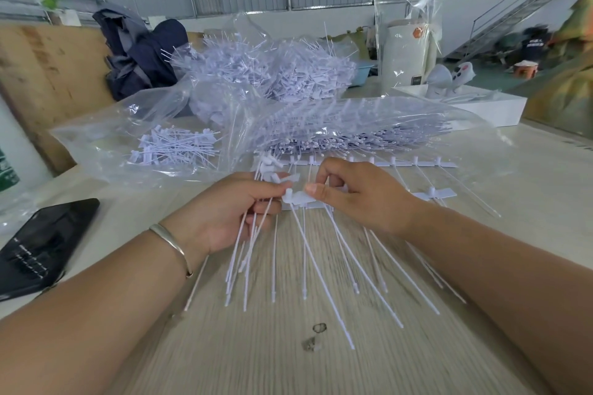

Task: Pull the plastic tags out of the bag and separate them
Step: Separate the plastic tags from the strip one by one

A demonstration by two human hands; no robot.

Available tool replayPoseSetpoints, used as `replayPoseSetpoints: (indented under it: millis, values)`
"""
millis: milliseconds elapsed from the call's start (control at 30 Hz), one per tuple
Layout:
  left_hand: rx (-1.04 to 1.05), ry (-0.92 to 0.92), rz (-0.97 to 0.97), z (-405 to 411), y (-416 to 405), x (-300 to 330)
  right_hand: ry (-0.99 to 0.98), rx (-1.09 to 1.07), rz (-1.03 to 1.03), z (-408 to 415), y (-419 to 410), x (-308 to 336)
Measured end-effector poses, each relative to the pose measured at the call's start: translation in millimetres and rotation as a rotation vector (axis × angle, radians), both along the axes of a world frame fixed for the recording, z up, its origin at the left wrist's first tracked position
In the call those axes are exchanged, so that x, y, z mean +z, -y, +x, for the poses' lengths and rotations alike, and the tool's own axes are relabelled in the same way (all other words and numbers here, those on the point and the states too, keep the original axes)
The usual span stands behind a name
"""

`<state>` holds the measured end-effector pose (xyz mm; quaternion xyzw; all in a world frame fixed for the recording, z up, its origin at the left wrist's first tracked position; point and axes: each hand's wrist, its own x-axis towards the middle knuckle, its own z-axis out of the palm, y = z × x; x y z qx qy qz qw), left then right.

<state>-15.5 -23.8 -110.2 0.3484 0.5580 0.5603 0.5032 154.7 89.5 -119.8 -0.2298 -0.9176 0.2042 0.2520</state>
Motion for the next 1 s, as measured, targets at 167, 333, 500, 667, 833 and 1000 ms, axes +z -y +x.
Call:
replayPoseSetpoints:
  millis: [167,333,500,667,833,1000]
  values:
    - [0.051,-0.062,-0.124,1.7,-2.7,-4.7,0.041,-0.009,0.007,1.1,4.1,1.9]
    - [0.179,-0.187,-0.021,0.5,-4.5,-3.0,0.041,0.020,-0.034,1.9,8.8,6.7]
    - [0.206,-0.259,0.021,-1.8,-3.0,-2.2,0.029,0.016,-0.026,1.7,8.4,6.7]
    - [0.186,-0.369,0.011,-0.3,-0.9,-5.1,0.037,0.016,-0.012,1.6,6.4,4.6]
    - [0.135,-0.406,-0.004,0.7,1.0,-8.9,0.054,0.024,0.015,0.7,5.3,3.5]
    - [0.197,-0.524,0.019,0.3,1.3,-8.4,0.027,0.018,0.066,1.4,4.3,1.7]
